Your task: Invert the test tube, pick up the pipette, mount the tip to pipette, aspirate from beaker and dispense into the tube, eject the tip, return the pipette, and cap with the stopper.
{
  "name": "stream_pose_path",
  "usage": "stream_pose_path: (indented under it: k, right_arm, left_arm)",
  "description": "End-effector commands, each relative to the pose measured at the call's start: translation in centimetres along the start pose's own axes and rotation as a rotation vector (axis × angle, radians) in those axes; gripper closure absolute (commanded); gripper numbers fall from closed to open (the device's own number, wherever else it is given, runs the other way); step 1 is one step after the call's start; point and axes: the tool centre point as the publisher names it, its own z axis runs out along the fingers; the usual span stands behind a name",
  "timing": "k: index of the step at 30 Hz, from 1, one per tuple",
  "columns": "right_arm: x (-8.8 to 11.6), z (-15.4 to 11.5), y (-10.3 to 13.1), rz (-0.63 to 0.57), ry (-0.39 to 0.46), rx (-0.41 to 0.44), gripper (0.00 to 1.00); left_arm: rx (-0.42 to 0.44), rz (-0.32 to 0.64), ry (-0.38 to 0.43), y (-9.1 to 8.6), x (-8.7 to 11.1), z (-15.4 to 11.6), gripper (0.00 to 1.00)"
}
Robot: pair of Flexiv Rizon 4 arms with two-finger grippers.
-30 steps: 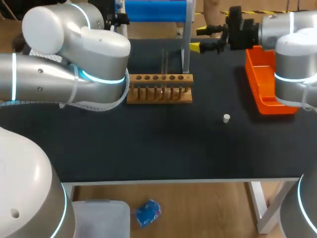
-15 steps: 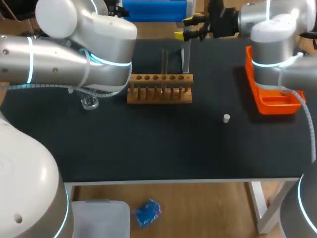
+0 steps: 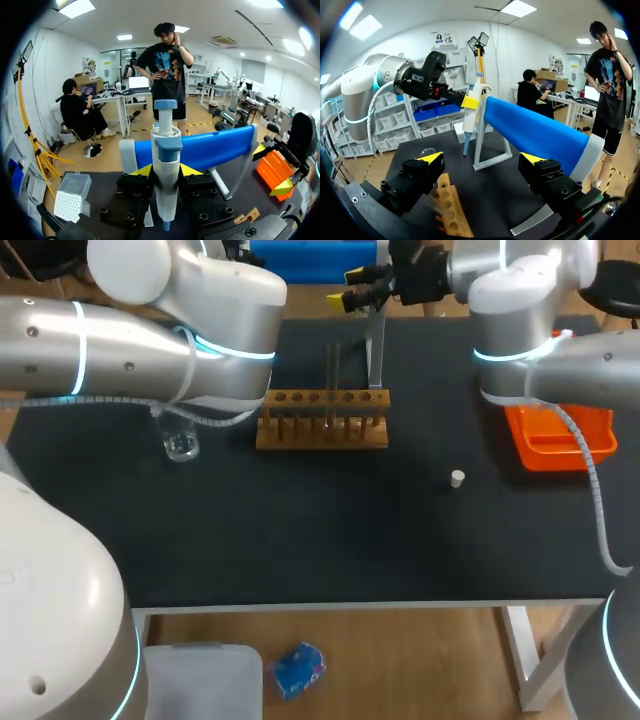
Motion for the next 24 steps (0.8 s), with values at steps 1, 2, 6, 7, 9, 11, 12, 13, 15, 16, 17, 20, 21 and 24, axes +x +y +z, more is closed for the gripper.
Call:
stream_pose_path:
  k: [1, 2, 6, 7, 9, 11, 12, 13, 15, 16, 17, 20, 21, 24]
  right_arm:
    - [-0.17, 1.07, 0.58, -0.006, -0.018, 0.006, 0.0]
    - [-0.18, 1.14, 0.68, -0.006, -0.028, 0.005, 0.0]
    - [-0.18, 1.22, 0.91, -0.016, -0.069, 0.008, 0.0]
    - [-0.18, 1.22, 0.91, -0.016, -0.069, 0.008, 0.0]
    - [-0.18, 1.22, 0.91, -0.016, -0.069, 0.008, 0.0]
    - [-0.18, 1.22, 0.91, -0.016, -0.069, 0.008, 0.0]
    - [-0.18, 1.22, 0.91, -0.016, -0.069, 0.008, 0.0]
    - [-0.18, 1.22, 0.91, -0.016, -0.069, 0.008, 0.0]
    - [-0.18, 1.22, 0.91, -0.016, -0.069, 0.008, 0.0]
    - [-0.18, 1.22, 0.91, -0.016, -0.069, 0.008, 0.0]
    - [-0.18, 1.22, 0.91, -0.016, -0.069, 0.008, 0.0]
    - [-0.18, 1.22, 0.91, -0.016, -0.069, 0.008, 0.0]
    - [-0.18, 1.22, 0.91, -0.016, -0.069, 0.008, 0.0]
    - [-0.18, 1.22, 0.91, -0.016, -0.069, 0.008, 0.0]
  left_arm:
    - [-0.009, 0.004, 0.002, -0.31, 0.13, -0.03, 1.0]
    - [-0.01, 0.006, 0.001, -0.25, 0.19, -0.11, 1.0]
    - [-0.01, 0.006, 0.001, -0.25, 0.19, -0.11, 1.0]
    - [-0.01, 0.006, 0.001, -0.25, 0.19, -0.11, 1.0]
    - [-0.01, 0.006, 0.001, -0.25, 0.19, -0.11, 1.0]
    - [-0.01, 0.006, 0.001, -0.25, 0.19, -0.11, 1.0]
    - [-0.01, 0.006, 0.001, -0.25, 0.19, -0.11, 1.0]
    - [-0.01, 0.006, 0.001, -0.25, 0.19, -0.11, 1.0]
    - [-0.01, 0.006, 0.001, -0.25, 0.19, -0.11, 1.0]
    - [-0.01, 0.006, 0.001, -0.25, 0.19, -0.11, 1.0]
    - [-0.01, 0.006, 0.001, -0.25, 0.19, -0.11, 1.0]
    - [-0.01, 0.006, 0.001, -0.25, 0.19, -0.11, 1.0]
    - [-0.01, 0.006, 0.001, -0.25, 0.19, -0.11, 1.0]
    - [-0.026, 0.011, -0.009, -0.15, 0.27, -0.07, 1.0]
